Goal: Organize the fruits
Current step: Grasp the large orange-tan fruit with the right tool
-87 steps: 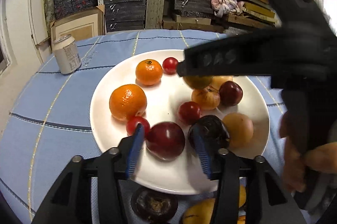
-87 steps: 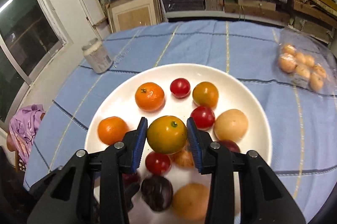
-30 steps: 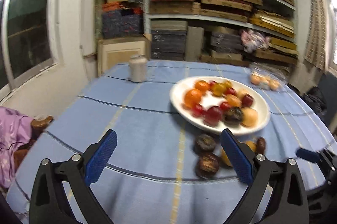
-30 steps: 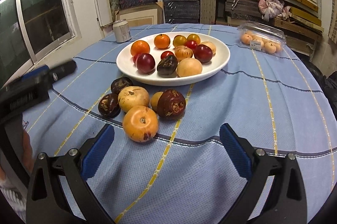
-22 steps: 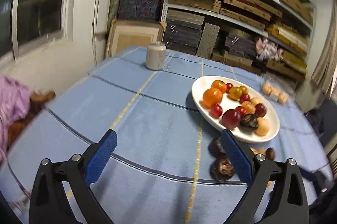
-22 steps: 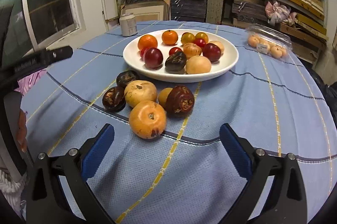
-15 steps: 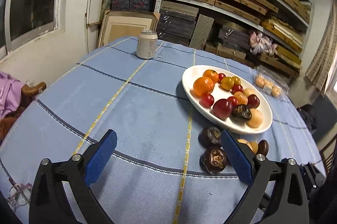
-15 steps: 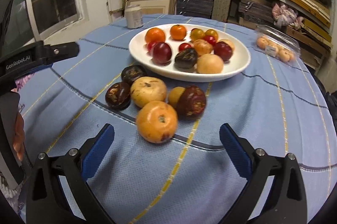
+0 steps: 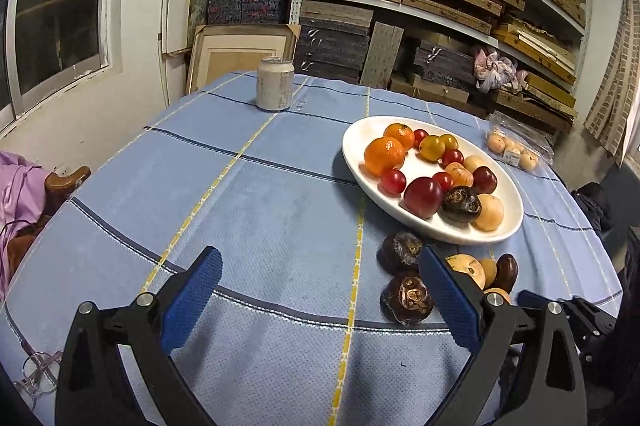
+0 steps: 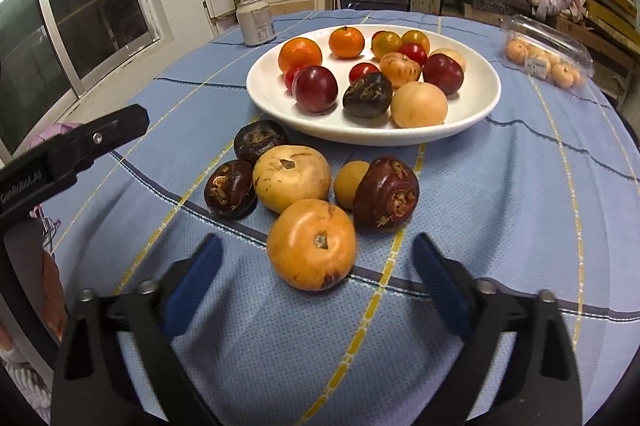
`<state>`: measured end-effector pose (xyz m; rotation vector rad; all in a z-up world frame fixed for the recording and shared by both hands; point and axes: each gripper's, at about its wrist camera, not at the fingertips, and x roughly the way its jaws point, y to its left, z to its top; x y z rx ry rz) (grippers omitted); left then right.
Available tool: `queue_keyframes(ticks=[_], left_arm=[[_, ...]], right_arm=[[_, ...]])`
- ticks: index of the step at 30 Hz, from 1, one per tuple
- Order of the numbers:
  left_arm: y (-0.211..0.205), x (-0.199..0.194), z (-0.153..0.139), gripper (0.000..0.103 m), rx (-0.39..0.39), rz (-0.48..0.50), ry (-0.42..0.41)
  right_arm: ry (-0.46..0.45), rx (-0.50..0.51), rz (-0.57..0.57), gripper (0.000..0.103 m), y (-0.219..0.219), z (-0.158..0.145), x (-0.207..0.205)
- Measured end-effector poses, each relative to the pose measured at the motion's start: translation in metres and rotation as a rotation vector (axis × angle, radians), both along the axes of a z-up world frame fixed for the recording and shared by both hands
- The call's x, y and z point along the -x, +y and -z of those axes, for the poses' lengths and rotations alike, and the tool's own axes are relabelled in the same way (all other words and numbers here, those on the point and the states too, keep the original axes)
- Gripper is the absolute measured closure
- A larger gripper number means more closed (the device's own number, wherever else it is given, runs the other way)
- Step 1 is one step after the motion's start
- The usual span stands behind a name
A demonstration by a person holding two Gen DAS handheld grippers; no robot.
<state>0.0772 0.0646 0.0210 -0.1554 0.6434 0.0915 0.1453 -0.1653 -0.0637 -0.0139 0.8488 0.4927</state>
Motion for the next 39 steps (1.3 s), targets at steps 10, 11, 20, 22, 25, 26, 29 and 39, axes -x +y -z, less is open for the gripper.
queue_keyframes(ticks=[10, 11, 20, 22, 25, 26, 29, 39], left_arm=[[-0.003, -0.010, 0.013, 0.004, -0.003, 0.009, 0.062], [-0.003, -0.011, 0.014, 0.004, -0.004, 0.011, 0.067], [-0.024, -0.010, 0.021, 0.004, -0.077, 0.085, 0.081], [-0.034, -0.008, 0.023, 0.004, -0.119, 0.121, 0.077], [-0.047, -0.009, 0.027, 0.004, -0.198, 0.151, 0.080], [-0.051, -0.010, 0.030, 0.004, -0.218, 0.160, 0.089], [-0.052, -0.012, 0.033, 0.004, -0.216, 0.182, 0.102], [-0.055, -0.029, 0.048, 0.004, -0.162, 0.244, 0.200]], right_arm=[[-0.002, -0.031, -0.010, 0.060, -0.015, -0.001, 0.018], [-0.005, -0.039, 0.000, 0.060, -0.020, -0.003, 0.022], [0.019, -0.157, 0.165, 0.059, -0.078, -0.007, 0.025], [0.015, -0.165, 0.168, 0.059, -0.081, -0.009, 0.025], [0.016, -0.169, 0.167, 0.059, -0.082, -0.009, 0.027], [0.017, -0.170, 0.168, 0.059, -0.082, -0.009, 0.027], [0.022, -0.179, 0.170, 0.059, -0.084, -0.010, 0.027], [0.031, -0.188, 0.170, 0.059, -0.085, -0.009, 0.025]])
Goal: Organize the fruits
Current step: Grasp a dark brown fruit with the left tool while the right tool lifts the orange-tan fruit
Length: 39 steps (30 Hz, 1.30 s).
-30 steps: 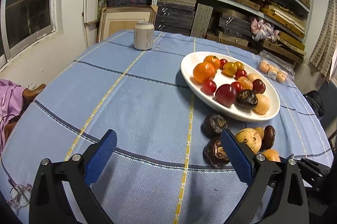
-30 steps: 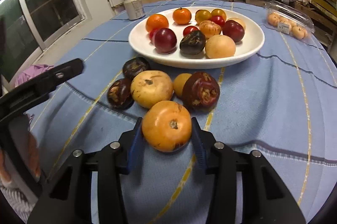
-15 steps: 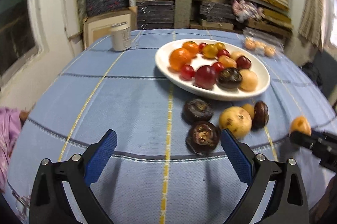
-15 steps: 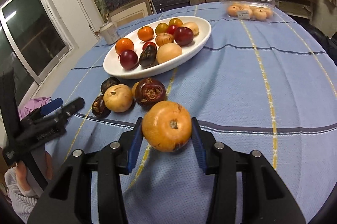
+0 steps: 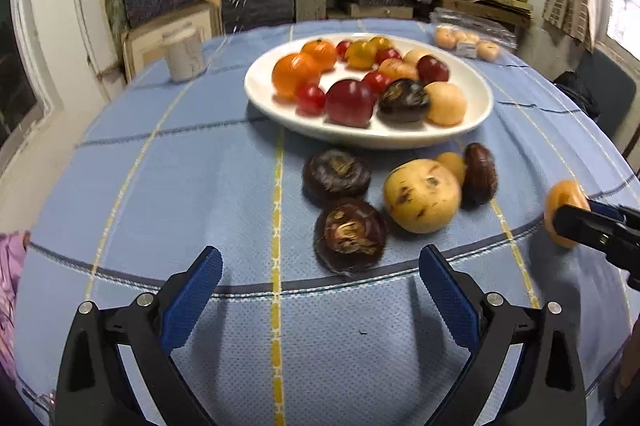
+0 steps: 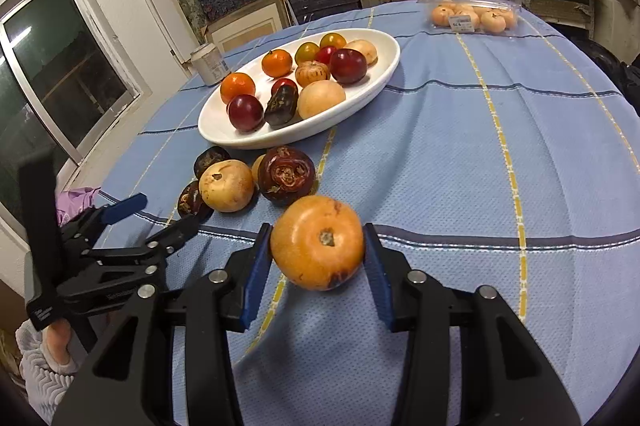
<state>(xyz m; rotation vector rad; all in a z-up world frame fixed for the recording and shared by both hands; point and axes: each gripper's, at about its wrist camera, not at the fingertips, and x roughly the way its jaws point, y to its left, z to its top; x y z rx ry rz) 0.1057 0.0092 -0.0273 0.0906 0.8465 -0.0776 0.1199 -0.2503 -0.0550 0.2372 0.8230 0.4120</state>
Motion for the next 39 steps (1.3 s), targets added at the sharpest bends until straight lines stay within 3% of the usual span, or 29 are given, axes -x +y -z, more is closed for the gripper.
queue_keyframes(ticks=[7, 11, 12, 14, 17, 21, 25, 29, 33, 39], left_arm=[[0.030, -0.008, 0.003, 0.003, 0.016, -0.153, 0.021], [0.032, -0.009, 0.002, 0.006, 0.032, -0.136, 0.027], [0.028, -0.010, 0.003, 0.008, 0.033, -0.116, 0.029], [0.022, -0.011, 0.003, 0.028, 0.043, -0.071, 0.031], [0.019, -0.017, 0.005, 0.048, 0.074, -0.039, 0.038], [0.021, -0.023, 0.003, 0.049, 0.111, -0.029, 0.029], [0.016, -0.025, 0.004, 0.062, 0.106, -0.001, 0.034], [0.015, -0.023, 0.003, 0.062, 0.101, -0.002, 0.024], [0.013, -0.012, -0.008, 0.062, 0.067, -0.012, -0.055], [0.015, 0.013, -0.035, 0.062, 0.058, -0.036, -0.186]], right_arm=[[-0.006, -0.009, -0.002, 0.059, 0.000, -0.002, 0.002], [0.003, -0.001, -0.010, 0.058, 0.002, 0.000, 0.001], [0.004, 0.009, -0.011, 0.058, 0.004, 0.001, 0.001], [0.009, 0.018, -0.019, 0.058, 0.006, 0.002, 0.001], [0.030, 0.052, -0.033, 0.058, 0.012, 0.008, -0.002], [0.039, 0.099, -0.042, 0.058, 0.021, 0.013, -0.004], [0.026, 0.132, -0.053, 0.060, 0.027, 0.014, -0.003], [0.016, 0.153, -0.060, 0.061, 0.030, 0.013, 0.000], [0.002, 0.157, -0.074, 0.061, 0.034, 0.011, 0.003], [-0.075, 0.086, -0.035, 0.061, 0.019, -0.007, 0.010]])
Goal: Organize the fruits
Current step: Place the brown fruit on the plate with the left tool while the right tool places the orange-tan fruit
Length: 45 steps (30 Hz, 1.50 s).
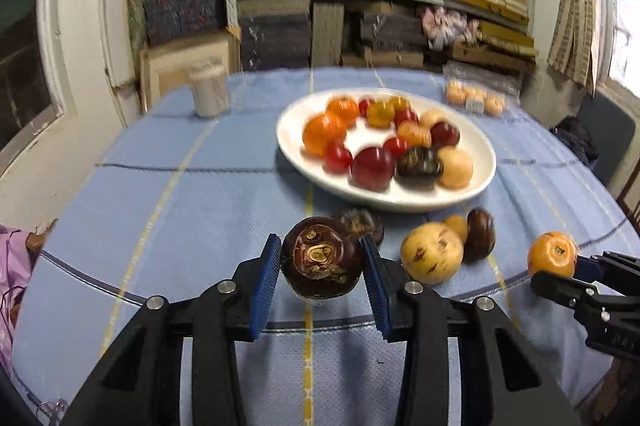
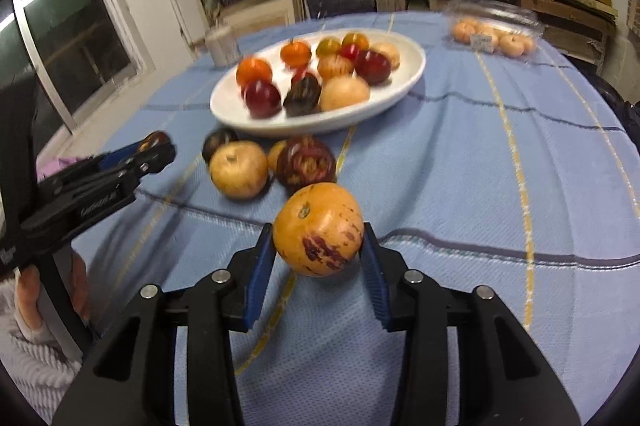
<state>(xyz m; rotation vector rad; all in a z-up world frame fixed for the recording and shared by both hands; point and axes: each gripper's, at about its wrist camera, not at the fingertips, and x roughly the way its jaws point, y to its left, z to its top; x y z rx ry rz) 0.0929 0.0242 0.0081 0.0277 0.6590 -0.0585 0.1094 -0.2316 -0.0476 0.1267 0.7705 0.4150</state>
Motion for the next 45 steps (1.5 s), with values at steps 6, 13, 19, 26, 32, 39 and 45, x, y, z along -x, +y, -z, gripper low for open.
queue_keyframes(ticks=[6, 13, 19, 26, 32, 39, 45], left_arm=[[-0.002, -0.004, -0.026, 0.062, 0.035, 0.019, -0.013], [-0.008, -0.052, -0.075, 0.062, 0.000, 0.009, -0.058], [-0.016, -0.112, -0.065, 0.062, 0.035, 0.009, 0.003], [-0.039, -0.169, -0.021, 0.062, 0.009, 0.059, 0.101], [-0.047, -0.184, -0.003, 0.059, 0.017, 0.096, 0.103], [-0.036, -0.171, -0.017, 0.024, 0.019, 0.058, 0.032], [-0.007, -0.122, -0.049, 0.004, 0.030, -0.031, -0.060]], right_arm=[[-0.054, -0.068, -0.001, 0.062, -0.012, -0.037, -0.002], [-0.179, -0.080, 0.027, 0.062, -0.019, -0.121, -0.042], [-0.124, -0.077, 0.004, 0.061, 0.007, -0.116, -0.111], [-0.012, -0.006, -0.012, 0.061, 0.028, -0.060, -0.164], [0.027, 0.046, -0.026, 0.061, 0.030, -0.032, -0.175], [-0.019, -0.015, 0.004, 0.040, 0.012, -0.044, -0.168], [-0.262, -0.230, 0.126, 0.007, -0.035, -0.110, -0.108]])
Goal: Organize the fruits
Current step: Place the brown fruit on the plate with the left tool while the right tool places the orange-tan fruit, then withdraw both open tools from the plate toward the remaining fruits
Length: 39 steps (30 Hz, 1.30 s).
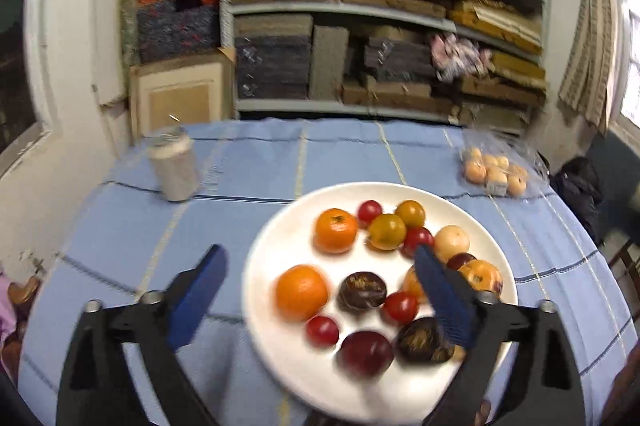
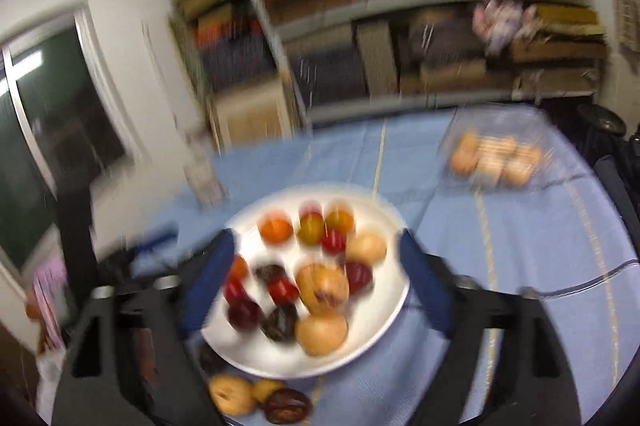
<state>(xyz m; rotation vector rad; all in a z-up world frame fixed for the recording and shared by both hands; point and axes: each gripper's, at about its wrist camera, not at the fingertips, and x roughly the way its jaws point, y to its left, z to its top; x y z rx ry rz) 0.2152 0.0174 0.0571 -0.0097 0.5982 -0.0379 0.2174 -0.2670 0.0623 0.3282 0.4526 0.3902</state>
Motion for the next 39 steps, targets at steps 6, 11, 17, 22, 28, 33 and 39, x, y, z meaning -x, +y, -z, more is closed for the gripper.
queue_keyframes(ticks=[6, 11, 17, 22, 28, 33, 39], left_arm=[[0.018, 0.063, 0.027, 0.004, -0.062, -0.083, 0.022], [0.021, 0.096, 0.052, 0.004, -0.018, -0.080, 0.135], [0.018, 0.118, 0.060, 0.004, -0.052, -0.080, 0.148], [0.027, 0.119, 0.059, 0.004, -0.010, -0.102, 0.151], [0.030, 0.119, 0.057, 0.004, 0.016, -0.110, 0.150], [0.026, 0.119, 0.058, 0.004, -0.008, -0.097, 0.152], [0.022, 0.120, 0.057, 0.004, -0.016, -0.086, 0.146]], right_arm=[[0.037, 0.055, 0.021, 0.006, 0.003, 0.037, 0.040], [0.155, 0.243, -0.003, 0.006, 0.030, 0.084, 0.053], [0.141, 0.406, -0.047, 0.006, 0.056, 0.098, 0.071], [0.212, 0.466, -0.045, 0.006, 0.060, 0.116, 0.060], [0.234, 0.400, -0.059, 0.006, 0.060, 0.115, 0.045], [0.312, 0.460, -0.014, 0.006, 0.054, 0.125, 0.029], [0.293, 0.360, 0.054, 0.006, 0.015, 0.115, 0.039]])
